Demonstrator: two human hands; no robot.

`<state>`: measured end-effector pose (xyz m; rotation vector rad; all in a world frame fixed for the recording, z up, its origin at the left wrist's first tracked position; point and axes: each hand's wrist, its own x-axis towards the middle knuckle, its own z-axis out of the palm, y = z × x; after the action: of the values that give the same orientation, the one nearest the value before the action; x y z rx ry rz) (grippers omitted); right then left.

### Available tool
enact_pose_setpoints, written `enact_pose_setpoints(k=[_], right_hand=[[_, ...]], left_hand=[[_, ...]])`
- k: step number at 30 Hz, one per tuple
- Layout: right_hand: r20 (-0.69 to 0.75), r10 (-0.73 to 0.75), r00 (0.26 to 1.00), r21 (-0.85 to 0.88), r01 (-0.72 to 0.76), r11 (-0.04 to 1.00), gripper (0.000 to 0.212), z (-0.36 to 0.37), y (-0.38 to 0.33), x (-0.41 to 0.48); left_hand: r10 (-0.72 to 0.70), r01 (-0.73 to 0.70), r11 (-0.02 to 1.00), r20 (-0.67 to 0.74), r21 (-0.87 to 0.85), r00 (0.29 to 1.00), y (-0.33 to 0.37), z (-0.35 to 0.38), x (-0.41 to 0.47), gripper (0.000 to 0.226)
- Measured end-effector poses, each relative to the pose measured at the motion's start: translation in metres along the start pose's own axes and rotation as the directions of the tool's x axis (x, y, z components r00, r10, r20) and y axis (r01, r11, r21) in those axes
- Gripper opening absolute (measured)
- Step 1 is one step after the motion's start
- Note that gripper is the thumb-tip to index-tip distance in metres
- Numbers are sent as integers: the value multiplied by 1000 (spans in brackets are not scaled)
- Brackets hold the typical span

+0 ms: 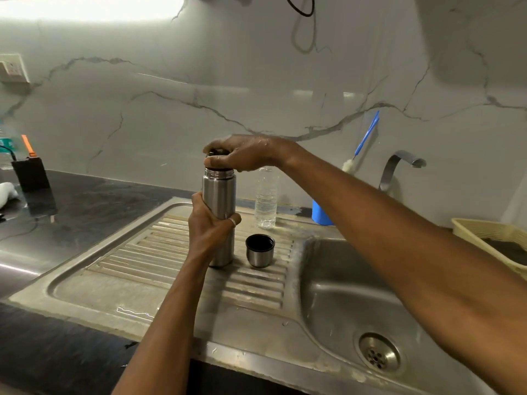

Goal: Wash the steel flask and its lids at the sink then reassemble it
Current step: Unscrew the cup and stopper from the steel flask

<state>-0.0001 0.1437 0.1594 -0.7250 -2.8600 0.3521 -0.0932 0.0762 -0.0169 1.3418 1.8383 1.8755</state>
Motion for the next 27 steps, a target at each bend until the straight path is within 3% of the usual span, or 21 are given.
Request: enact_pose_setpoints(k=[3,6,8,11,18,24,27], right_hand=[[-31,72,997,-42,-74,996,57,-1,-14,-2],[-293,150,944,-215,-218,952,62,11,-18,2],[-454,130,881,-283,-281,917,67,21,-23,0],[-525,48,850,-351,-267,897,58,32,-28,0],[-444,134,886,-148,-220,964,49,33,-20,4],[-265,77,961,188,-27,982,34,23,-5,-9],[-199,115,973,416,-22,909,54,24,0,-16]], left_hand=[[0,0,1000,-6,-1,1000,1,0,-1,70],[-3,3,1000,-13,-1,1000,0,0,0,71],[-3,3,1000,-19,7,1000,-1,1,0,73],[-3,3,1000,-28,14,1000,-1,1,0,73],[9,-9,1000,-19,9,1000,0,3,-1,72],[10,-10,1000,-17,11,1000,-1,1,-1,70],[9,-9,1000,-22,11,1000,-1,1,-1,70]])
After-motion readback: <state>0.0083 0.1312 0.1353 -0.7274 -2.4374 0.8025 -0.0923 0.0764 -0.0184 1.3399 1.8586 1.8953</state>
